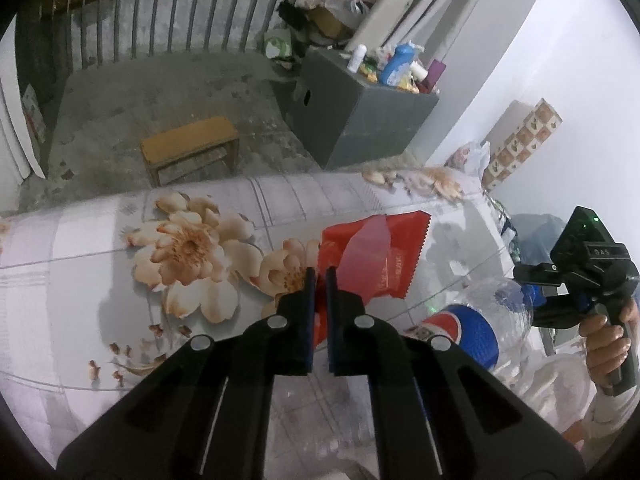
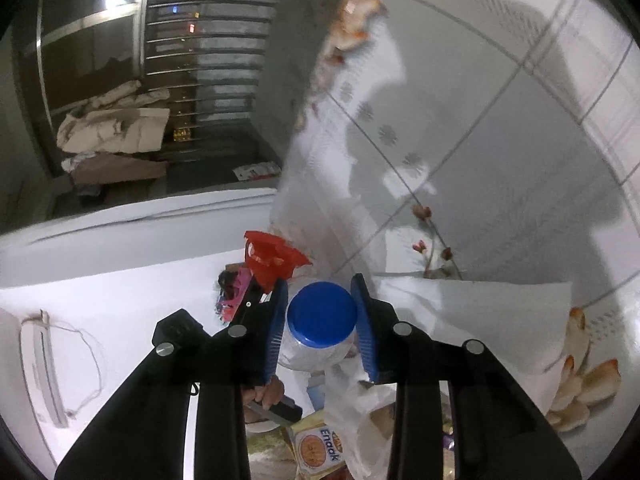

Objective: Collect trash
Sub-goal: 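Carry both items to the blue wastebasket and open both tools to drop them, then move both tools back toward the table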

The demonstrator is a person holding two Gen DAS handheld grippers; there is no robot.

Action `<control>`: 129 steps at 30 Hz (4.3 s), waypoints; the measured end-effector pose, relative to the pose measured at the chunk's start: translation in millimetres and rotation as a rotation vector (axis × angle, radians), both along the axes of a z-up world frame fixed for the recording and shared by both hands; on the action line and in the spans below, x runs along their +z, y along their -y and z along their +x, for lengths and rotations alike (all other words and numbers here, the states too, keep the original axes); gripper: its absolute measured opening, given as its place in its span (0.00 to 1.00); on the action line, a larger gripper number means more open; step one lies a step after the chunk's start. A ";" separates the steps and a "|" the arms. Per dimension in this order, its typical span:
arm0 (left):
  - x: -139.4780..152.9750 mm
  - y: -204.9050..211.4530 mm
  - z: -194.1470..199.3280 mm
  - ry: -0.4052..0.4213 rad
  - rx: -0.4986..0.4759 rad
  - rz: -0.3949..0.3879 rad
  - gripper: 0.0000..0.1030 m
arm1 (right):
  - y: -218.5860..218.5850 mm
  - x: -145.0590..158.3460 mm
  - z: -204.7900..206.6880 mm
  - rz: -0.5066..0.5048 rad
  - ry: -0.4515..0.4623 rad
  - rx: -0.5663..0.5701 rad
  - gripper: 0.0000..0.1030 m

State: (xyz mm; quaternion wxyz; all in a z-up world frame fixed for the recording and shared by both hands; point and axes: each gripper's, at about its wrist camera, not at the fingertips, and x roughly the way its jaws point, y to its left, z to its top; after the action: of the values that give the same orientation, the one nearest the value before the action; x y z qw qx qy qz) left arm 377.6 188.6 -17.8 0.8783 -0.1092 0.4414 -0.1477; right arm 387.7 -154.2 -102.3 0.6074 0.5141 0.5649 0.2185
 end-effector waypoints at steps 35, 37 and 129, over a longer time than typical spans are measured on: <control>204.1 299.9 -161.2 0.264 -0.532 -0.002 0.01 | 312.4 158.9 -323.9 -0.158 0.378 -0.619 0.30; 195.5 343.6 -175.8 0.259 -0.605 0.013 0.01 | 342.0 147.6 -362.3 -0.181 0.353 -0.696 0.30; 172.3 56.2 -239.5 0.319 -0.057 -0.034 0.91 | 73.7 194.9 -345.0 -1.030 0.750 -0.437 0.94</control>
State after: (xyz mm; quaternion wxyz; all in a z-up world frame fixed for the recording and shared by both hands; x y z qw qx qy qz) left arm 138.1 132.3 154.5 0.9307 -0.0868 0.2969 -0.1952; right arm 42.8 -227.9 92.6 0.9604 0.1504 0.2308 -0.0430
